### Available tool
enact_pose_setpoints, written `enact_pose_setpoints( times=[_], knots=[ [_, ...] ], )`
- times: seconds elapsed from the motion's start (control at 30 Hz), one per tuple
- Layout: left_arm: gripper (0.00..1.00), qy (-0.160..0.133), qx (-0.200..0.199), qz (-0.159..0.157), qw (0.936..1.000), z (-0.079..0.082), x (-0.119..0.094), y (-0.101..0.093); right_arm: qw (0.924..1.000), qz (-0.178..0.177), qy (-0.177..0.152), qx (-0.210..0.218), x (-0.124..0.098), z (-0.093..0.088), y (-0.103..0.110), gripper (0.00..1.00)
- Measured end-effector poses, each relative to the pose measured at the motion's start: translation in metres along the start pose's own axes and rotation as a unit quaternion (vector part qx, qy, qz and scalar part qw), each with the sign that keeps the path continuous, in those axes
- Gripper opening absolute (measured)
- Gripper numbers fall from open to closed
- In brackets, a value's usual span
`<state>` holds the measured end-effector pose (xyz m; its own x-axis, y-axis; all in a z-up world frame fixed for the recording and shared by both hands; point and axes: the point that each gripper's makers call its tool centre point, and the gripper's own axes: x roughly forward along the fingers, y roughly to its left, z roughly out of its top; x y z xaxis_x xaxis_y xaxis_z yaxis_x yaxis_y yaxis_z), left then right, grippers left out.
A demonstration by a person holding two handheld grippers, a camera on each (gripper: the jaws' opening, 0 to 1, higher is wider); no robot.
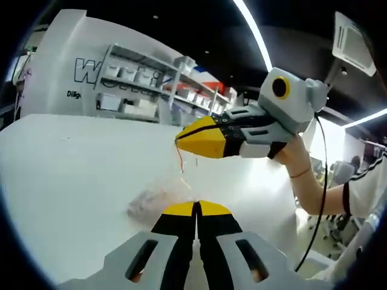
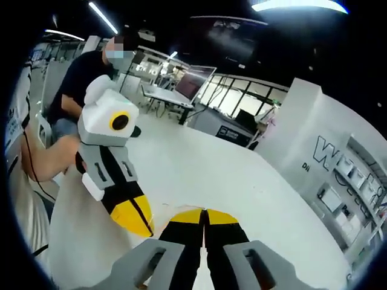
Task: Open the resealable bag by pulling the two sides of the seal apart until the entire bag opening is separated and visibly accessible.
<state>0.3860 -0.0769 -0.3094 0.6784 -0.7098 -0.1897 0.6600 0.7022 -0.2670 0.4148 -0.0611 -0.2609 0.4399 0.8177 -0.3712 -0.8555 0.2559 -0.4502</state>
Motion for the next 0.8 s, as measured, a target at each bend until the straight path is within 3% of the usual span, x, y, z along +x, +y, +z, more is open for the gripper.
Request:
enact_pose_setpoints(
  times=[0.43, 0.8],
  knots=[
    [0.01, 0.016, 0.013, 0.002, 0.9998, -0.0019, -0.0012, -0.0047, 0.9999, -0.008, 0.006, 0.004, 0.0007, -0.0030, -0.0041, 0.00],
    [0.01, 0.009, 0.011, 0.009, 0.9998, 0.0014, -0.0066, -0.0043, 0.9999, -0.010, 0.009, -0.002, 0.0012, -0.0023, -0.0033, 0.00]
  ],
)
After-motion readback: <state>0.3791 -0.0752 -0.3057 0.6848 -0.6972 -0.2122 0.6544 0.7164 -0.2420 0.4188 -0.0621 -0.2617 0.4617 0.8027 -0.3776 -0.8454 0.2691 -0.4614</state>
